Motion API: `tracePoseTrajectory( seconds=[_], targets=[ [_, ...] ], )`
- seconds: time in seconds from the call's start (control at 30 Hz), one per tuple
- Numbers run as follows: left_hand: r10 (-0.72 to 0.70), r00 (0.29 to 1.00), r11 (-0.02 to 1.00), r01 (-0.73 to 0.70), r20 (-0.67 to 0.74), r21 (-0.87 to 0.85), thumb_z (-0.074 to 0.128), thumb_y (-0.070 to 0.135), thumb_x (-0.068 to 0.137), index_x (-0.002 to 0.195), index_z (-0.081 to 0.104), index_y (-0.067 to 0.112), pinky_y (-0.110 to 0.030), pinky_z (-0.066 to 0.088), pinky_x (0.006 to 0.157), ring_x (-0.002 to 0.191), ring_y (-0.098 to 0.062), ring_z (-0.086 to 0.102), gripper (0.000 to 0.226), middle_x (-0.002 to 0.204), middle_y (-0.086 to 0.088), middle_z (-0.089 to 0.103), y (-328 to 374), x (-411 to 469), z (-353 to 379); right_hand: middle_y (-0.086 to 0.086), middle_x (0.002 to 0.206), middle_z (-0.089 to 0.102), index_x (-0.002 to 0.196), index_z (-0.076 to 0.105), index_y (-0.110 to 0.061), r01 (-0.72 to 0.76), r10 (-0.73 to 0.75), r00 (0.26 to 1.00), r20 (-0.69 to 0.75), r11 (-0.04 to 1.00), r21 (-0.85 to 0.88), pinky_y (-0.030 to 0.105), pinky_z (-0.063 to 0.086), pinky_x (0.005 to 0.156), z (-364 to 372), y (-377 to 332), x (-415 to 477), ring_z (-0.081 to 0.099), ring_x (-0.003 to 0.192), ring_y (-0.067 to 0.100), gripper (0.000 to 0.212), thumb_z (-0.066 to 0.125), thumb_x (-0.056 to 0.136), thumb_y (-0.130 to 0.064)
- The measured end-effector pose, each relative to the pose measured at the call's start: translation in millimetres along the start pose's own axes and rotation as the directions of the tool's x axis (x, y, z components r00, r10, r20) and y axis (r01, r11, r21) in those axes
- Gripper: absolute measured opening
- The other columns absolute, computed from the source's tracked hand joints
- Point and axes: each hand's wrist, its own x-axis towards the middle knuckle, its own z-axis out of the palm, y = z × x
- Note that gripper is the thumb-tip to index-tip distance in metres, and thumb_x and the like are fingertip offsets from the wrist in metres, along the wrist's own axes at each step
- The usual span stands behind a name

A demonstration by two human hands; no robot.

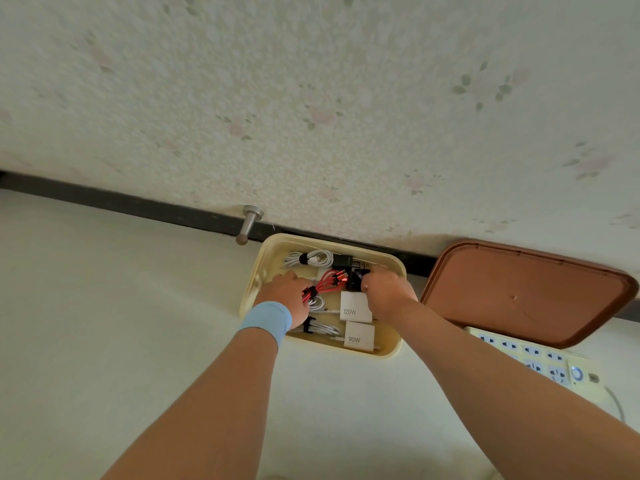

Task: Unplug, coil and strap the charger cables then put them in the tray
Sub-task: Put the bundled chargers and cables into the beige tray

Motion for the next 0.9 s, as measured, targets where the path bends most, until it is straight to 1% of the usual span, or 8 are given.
tracePoseTrajectory(
  seconds=[0.1, 0.23, 0.37, 0.47, 0.53, 0.63, 0.77, 0.9],
  targets=[
    [-0.01, 0.998, 1.0, 0.011, -0.066, 0.015, 0.047, 0.029, 0.098, 0.143, 0.044, 0.03, -0.039, 0.041, 0.107, 0.132, -0.024, 0.042, 0.045, 0.145, 0.0, 0.042, 5, -4, -7, 0.005, 0.126, 0.055, 0.129, 0.06, -0.022, 0.006, -0.006, 1.0, 0.0, 0.996, 0.086, 0.035, 0.055, 0.087, -2, 8, -6, 0.06, 0.106, 0.027, 0.045, 0.057, 0.09, 0.0],
    [0.053, 0.983, 0.99, -0.075, -0.176, -0.123, 0.047, 0.025, 0.098, 0.138, 0.048, 0.027, -0.035, 0.045, 0.1, 0.123, -0.02, 0.049, 0.04, 0.138, 0.004, 0.046, 31, -15, -30, 0.001, 0.123, 0.057, 0.125, 0.065, -0.023, 0.077, -0.059, 0.984, -0.169, 0.992, 0.101, 0.031, 0.047, 0.091, -24, 15, -21, 0.055, 0.109, 0.023, 0.036, 0.054, 0.095, -0.008],
    [0.128, 0.95, 0.969, -0.181, -0.283, -0.171, 0.047, 0.02, 0.096, 0.129, 0.054, 0.025, -0.04, 0.049, 0.094, 0.115, -0.02, 0.053, 0.034, 0.126, 0.003, 0.053, 77, -22, -54, 0.007, 0.097, 0.065, 0.098, 0.075, -0.014, 0.165, -0.087, 0.878, -0.471, 0.978, 0.126, 0.039, 0.05, 0.076, -52, 34, -50, 0.061, 0.087, 0.03, 0.024, 0.056, 0.089, -0.002],
    [0.191, 0.945, 0.956, -0.24, -0.265, -0.167, 0.047, 0.016, 0.093, 0.134, 0.051, 0.022, -0.041, 0.047, 0.094, 0.12, -0.023, 0.049, 0.041, 0.129, 0.001, 0.05, 124, -26, -66, 0.008, 0.088, 0.063, 0.086, 0.073, -0.013, 0.084, -0.036, 0.786, -0.617, 0.995, 0.048, 0.039, 0.048, 0.07, -65, 63, -75, 0.061, 0.079, 0.033, 0.017, 0.063, 0.079, -0.002],
    [0.209, 0.954, 0.951, -0.25, -0.217, -0.183, 0.049, 0.018, 0.093, 0.141, 0.043, 0.018, -0.042, 0.045, 0.098, 0.127, -0.027, 0.045, 0.048, 0.138, -0.004, 0.044, 157, -28, -69, 0.01, 0.093, 0.061, 0.091, 0.07, -0.013, -0.034, 0.036, 0.777, -0.628, 0.999, 0.015, 0.041, 0.048, 0.073, -73, 86, -93, 0.059, 0.083, 0.033, 0.02, 0.054, 0.079, -0.01],
    [0.228, 0.964, 0.935, -0.255, -0.134, -0.248, 0.055, 0.023, 0.092, 0.149, 0.028, 0.016, -0.041, 0.041, 0.105, 0.134, -0.03, 0.04, 0.063, 0.149, -0.008, 0.035, 200, -26, -64, 0.007, 0.123, 0.056, 0.124, 0.059, -0.018, -0.221, 0.199, 0.828, -0.524, 0.975, 0.02, 0.039, 0.043, 0.093, -77, 122, -112, 0.053, 0.111, 0.03, 0.039, 0.049, 0.087, -0.011],
    [0.234, 0.97, 0.919, -0.244, -0.069, -0.311, 0.056, 0.026, 0.09, 0.156, 0.013, 0.024, -0.04, 0.037, 0.111, 0.14, -0.028, 0.035, 0.078, 0.158, -0.005, 0.027, 229, -22, -51, 0.003, 0.154, 0.036, 0.151, 0.036, -0.019, -0.186, 0.175, 0.89, -0.422, 0.983, 0.016, 0.038, 0.027, 0.116, -71, 146, -127, 0.031, 0.144, 0.024, 0.064, 0.049, 0.089, -0.013],
    [0.227, 0.956, 0.926, -0.27, -0.184, -0.263, 0.057, 0.028, 0.093, 0.154, 0.019, 0.025, -0.039, 0.038, 0.109, 0.14, -0.025, 0.035, 0.072, 0.156, -0.002, 0.027, 240, -18, -51, 0.006, 0.148, 0.04, 0.154, 0.034, -0.019, -0.181, 0.186, 0.872, -0.452, 0.982, 0.054, 0.04, 0.023, 0.117, -69, 151, -127, 0.035, 0.138, 0.028, 0.075, 0.053, 0.082, -0.009]
  ],
)
